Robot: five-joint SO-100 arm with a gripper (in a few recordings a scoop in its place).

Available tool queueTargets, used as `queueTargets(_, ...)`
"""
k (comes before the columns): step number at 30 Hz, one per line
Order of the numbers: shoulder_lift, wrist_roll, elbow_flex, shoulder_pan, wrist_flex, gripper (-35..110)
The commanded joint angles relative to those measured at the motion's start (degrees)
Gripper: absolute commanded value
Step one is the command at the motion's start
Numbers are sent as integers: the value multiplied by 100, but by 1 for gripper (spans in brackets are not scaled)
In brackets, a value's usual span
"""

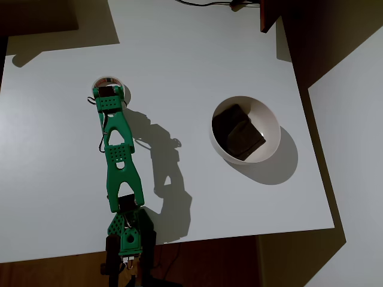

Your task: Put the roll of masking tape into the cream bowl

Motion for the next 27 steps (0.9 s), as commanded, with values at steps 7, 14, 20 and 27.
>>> queueTargets(7,141,-44,-378,-88,-79,0)
queueTargets(14,158,-53,-378,-176,-149,-8)
queueTargets(20,360,35,-378,-255,-211,-8)
queueTargets(27,1063,132,-378,-290,-79,-8)
